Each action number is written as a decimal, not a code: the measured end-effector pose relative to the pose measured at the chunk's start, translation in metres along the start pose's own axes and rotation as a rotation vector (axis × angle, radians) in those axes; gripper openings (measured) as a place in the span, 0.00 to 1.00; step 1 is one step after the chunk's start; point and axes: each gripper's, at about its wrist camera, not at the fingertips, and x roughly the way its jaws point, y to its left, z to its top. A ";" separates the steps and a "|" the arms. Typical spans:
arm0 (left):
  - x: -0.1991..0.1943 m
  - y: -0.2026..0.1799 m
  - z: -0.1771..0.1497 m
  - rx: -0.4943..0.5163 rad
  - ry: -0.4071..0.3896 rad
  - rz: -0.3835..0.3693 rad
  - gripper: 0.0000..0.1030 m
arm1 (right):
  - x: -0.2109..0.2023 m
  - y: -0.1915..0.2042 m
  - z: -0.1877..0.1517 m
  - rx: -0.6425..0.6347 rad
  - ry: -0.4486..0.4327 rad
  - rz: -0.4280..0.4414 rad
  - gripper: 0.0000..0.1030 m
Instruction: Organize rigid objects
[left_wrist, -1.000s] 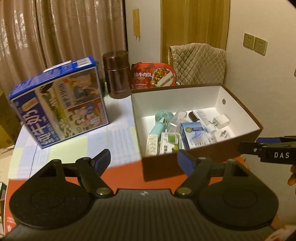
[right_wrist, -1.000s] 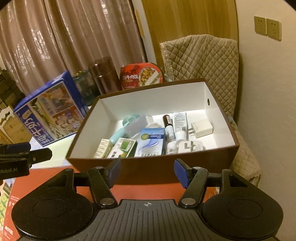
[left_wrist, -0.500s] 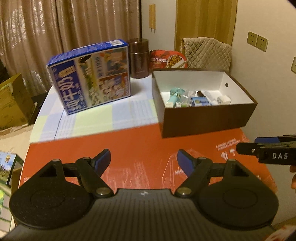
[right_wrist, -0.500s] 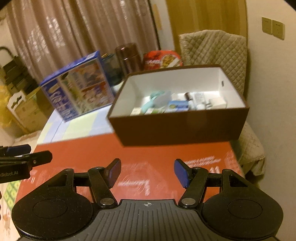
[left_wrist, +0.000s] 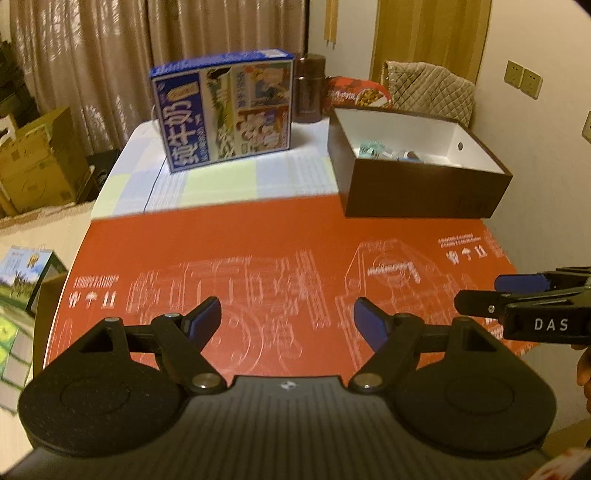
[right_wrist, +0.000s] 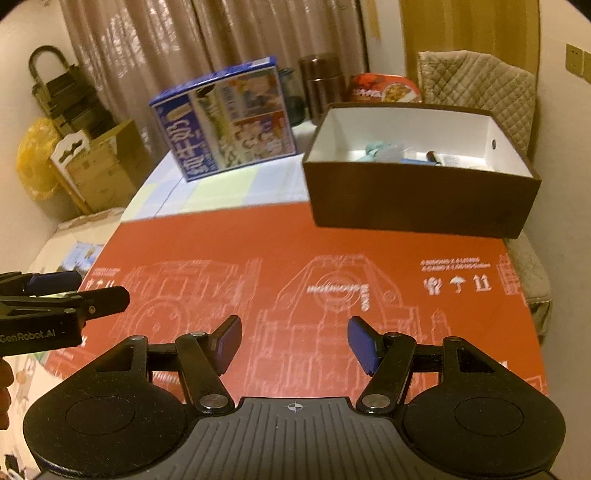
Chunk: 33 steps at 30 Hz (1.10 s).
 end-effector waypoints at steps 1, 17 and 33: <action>-0.003 0.002 -0.005 -0.006 0.004 -0.001 0.74 | 0.000 0.003 -0.002 -0.003 0.003 0.003 0.59; -0.022 0.021 -0.039 -0.055 0.025 0.021 0.74 | -0.001 0.041 -0.029 -0.062 0.045 0.046 0.59; -0.021 0.026 -0.043 -0.056 0.036 0.022 0.74 | 0.008 0.049 -0.028 -0.071 0.065 0.051 0.59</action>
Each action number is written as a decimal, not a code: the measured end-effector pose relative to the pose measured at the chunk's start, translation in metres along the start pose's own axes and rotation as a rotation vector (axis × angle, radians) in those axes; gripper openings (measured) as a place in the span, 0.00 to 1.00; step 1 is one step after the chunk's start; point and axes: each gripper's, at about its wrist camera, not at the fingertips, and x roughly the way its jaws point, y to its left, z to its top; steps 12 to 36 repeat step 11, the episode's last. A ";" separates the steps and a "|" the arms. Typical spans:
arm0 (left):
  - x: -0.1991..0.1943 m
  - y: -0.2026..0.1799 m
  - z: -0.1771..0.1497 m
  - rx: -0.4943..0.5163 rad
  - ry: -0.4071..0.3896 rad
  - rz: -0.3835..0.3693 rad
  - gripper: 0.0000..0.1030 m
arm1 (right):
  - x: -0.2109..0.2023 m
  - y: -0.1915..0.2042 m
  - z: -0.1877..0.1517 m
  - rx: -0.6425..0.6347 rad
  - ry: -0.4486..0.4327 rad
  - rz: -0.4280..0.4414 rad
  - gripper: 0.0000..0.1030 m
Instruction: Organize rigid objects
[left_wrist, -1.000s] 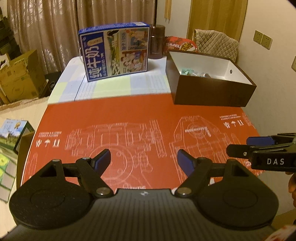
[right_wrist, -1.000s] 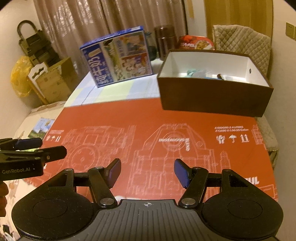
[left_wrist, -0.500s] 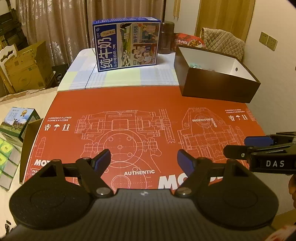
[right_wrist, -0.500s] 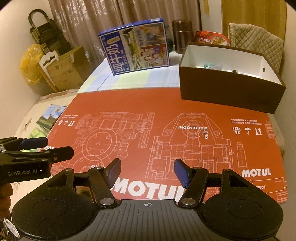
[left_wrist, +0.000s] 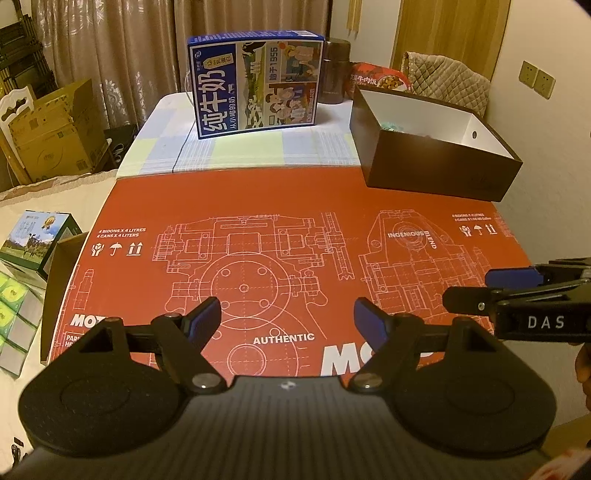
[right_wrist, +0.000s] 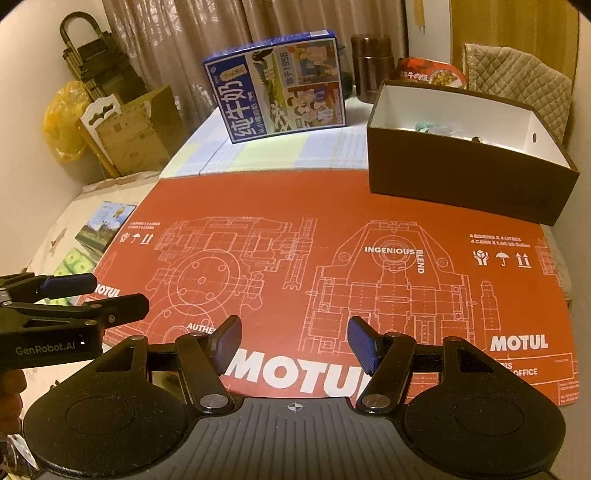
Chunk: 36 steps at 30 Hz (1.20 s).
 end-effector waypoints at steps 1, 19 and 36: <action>0.000 0.001 0.001 0.000 0.001 0.000 0.74 | 0.001 0.000 0.001 -0.001 0.001 0.000 0.59; 0.009 0.004 0.004 -0.006 0.018 -0.003 0.74 | 0.009 0.000 0.003 -0.002 0.016 -0.002 0.59; 0.009 0.004 0.004 -0.006 0.018 -0.003 0.74 | 0.009 0.000 0.003 -0.002 0.016 -0.002 0.59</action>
